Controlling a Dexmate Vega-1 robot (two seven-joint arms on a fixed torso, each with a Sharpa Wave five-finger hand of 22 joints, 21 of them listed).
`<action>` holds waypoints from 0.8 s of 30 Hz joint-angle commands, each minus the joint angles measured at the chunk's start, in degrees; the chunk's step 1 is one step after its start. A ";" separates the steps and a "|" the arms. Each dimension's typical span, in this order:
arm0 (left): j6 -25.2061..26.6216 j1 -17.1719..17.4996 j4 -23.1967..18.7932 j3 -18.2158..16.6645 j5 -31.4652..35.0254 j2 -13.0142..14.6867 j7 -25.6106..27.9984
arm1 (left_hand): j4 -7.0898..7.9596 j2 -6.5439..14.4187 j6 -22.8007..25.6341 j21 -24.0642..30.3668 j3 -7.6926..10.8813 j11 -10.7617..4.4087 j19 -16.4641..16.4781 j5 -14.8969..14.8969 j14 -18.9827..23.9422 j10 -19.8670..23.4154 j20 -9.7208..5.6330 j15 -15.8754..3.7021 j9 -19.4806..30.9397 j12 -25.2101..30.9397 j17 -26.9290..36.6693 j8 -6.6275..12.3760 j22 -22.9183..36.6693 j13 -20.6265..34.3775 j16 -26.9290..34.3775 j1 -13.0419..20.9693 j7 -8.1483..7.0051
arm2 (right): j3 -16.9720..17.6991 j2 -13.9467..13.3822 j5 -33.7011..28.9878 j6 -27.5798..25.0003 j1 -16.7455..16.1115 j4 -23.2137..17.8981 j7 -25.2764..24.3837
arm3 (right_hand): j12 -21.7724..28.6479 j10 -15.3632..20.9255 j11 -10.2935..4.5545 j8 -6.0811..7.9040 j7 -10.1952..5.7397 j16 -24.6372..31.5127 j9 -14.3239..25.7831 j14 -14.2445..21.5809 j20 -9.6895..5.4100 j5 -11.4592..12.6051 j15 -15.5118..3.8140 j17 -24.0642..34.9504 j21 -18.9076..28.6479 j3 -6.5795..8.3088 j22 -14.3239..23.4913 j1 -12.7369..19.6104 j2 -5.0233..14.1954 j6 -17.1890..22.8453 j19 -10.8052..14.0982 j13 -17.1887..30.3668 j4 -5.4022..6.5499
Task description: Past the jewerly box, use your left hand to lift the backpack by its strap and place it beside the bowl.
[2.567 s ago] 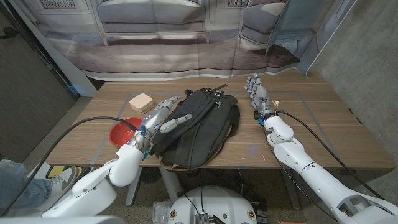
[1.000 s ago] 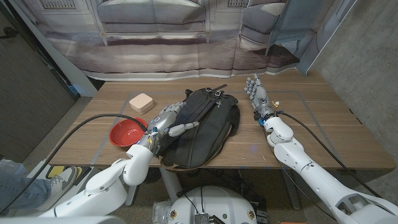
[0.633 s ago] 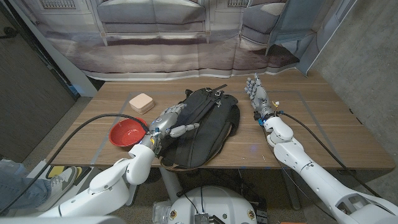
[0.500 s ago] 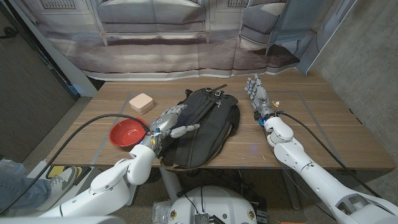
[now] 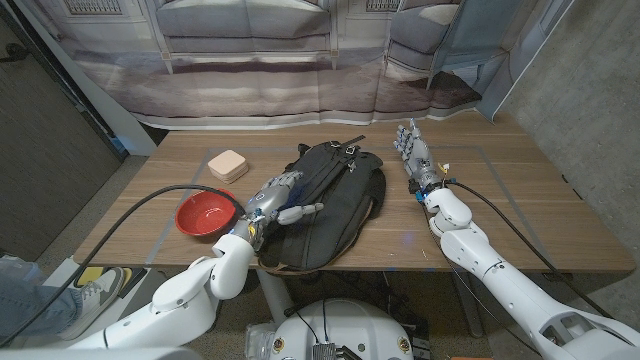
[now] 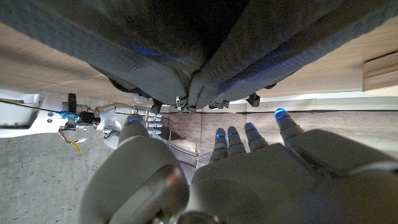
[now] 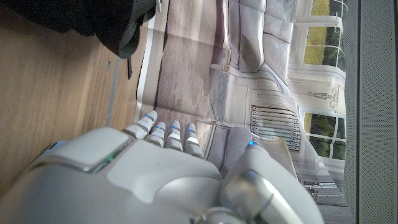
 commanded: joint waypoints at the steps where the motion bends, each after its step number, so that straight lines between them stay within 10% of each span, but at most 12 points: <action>1: 1.81 -1.24 0.77 2.10 1.09 -0.46 -0.32 | -0.03 -0.21 0.16 0.17 -0.08 -0.43 0.54 0.40 0.07 0.12 0.17 0.25 0.11 0.22 0.11 0.04 0.11 0.32 0.41 0.26 -0.33 | 0.25 -0.33 0.14 -0.16 -0.58 -0.59 -0.24 | -0.29 0.21 0.29 -0.18 -0.16 -0.18 0.33 0.15 -0.17 -0.33 -0.15 0.11 0.01 -0.09 0.05 0.37 0.39 0.59 0.39 0.22 -0.10; 24: 4.13 -5.36 2.74 6.62 4.81 -1.69 -3.54 | -0.09 -0.06 1.03 0.14 -0.39 -0.91 0.86 0.66 0.54 0.56 0.13 -0.33 0.13 0.38 0.14 0.33 0.13 0.33 0.56 0.61 -0.50 | -0.23 0.71 0.60 -0.15 0.96 1.79 1.07 | -0.32 0.41 0.16 -0.13 -0.29 -0.21 0.34 0.22 -0.14 -0.35 -0.12 0.10 0.02 -0.20 0.06 0.45 0.47 0.83 0.48 0.22 -0.18</action>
